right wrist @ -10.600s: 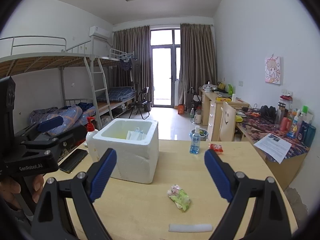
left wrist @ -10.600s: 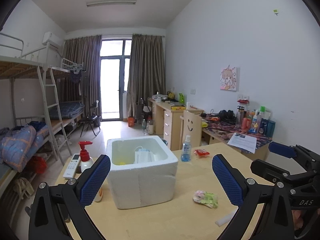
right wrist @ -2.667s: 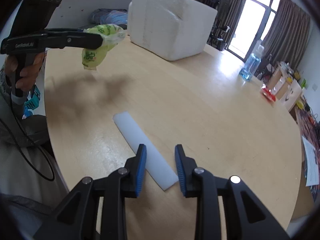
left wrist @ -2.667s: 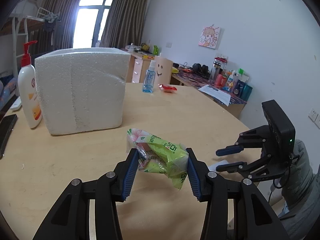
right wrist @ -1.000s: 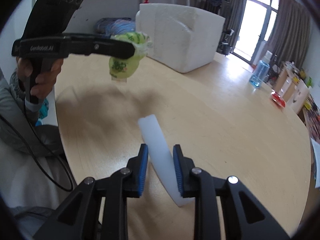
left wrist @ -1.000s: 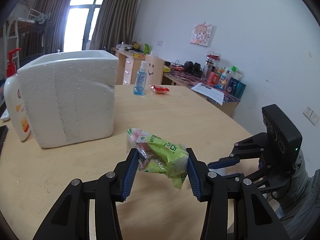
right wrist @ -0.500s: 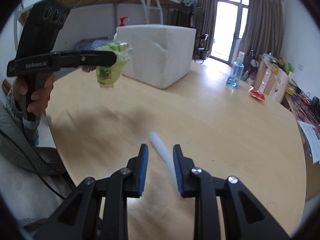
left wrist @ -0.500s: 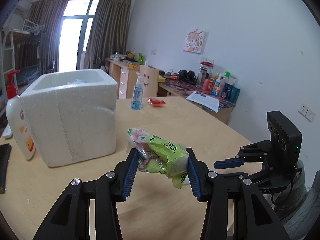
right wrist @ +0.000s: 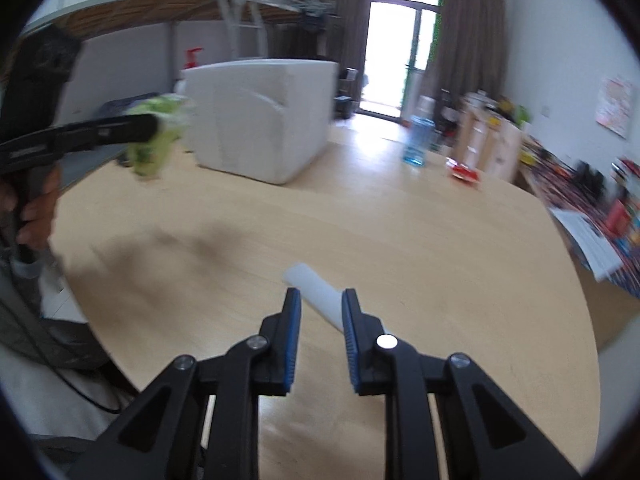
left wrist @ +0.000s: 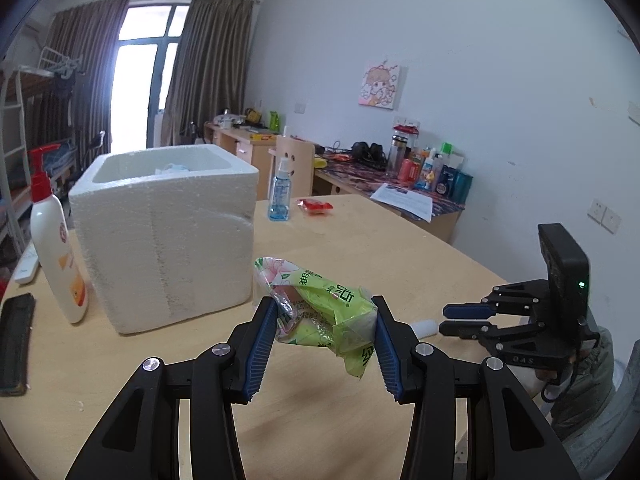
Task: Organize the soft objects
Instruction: 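Lift the foam tube with the right tool while the left tool carries the packet toward the foam box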
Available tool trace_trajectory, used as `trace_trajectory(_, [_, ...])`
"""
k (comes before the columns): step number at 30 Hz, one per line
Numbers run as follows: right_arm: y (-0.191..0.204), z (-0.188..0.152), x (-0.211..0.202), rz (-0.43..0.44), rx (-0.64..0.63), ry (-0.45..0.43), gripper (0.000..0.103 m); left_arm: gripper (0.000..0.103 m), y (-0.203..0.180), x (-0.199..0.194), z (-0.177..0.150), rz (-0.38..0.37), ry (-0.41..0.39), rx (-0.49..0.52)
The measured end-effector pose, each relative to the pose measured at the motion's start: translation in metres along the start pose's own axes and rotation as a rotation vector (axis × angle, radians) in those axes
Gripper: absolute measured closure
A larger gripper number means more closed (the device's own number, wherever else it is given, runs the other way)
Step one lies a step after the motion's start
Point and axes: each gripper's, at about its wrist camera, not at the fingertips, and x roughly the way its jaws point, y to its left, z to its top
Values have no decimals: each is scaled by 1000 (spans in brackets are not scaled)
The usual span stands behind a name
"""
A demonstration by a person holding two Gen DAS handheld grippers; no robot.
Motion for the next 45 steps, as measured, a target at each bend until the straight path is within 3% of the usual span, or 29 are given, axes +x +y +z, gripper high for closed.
trace_trajectory(4, [-4,-13,0,-47,18,14,78,54,6,-6,-4,-22,-2,10])
trace_trajectory(6, [-8,-19,1,-57,13,22,72,54,13,-10,-6,-34,-3,11])
trace_trajectory(11, [-12,-15,15,-34,-9,46,63,54,27,-21,-7,-29,-28,-15])
trace_trajectory(14, [-15,-13,26,-42,-37,66,62,54,34,-27,-9,-7,-45,-29])
trace_trajectory(19, [-26,-15,39,17,-55,98,62,54,38,-32,-12,12,-48,-50])
trace_trajectory(23, [-30,-12,42,57,-79,101,46,54,38,-35,-13,31,-53,-63])
trace_trajectory(33, [-42,-13,58,143,-122,146,45,54,34,-47,-13,74,-74,-69])
trace_trajectory(35, [-42,-13,59,171,-129,146,49,54,36,-47,-12,75,-69,-82])
trace_trajectory(37, [-40,-12,59,208,-140,146,60,54,38,-49,-11,84,-70,-92])
trace_trajectory(42, [-31,-8,58,193,-187,161,74,54,43,-57,-10,116,-84,-110])
trace_trajectory(43, [-31,-7,58,178,-178,162,76,54,43,-58,-10,121,-87,-110])
trace_trajectory(44, [-31,-5,57,174,-152,150,84,54,43,-59,-10,125,-89,-109])
trace_trajectory(45, [-29,-4,56,166,-138,142,84,54,43,-60,-9,128,-91,-109])
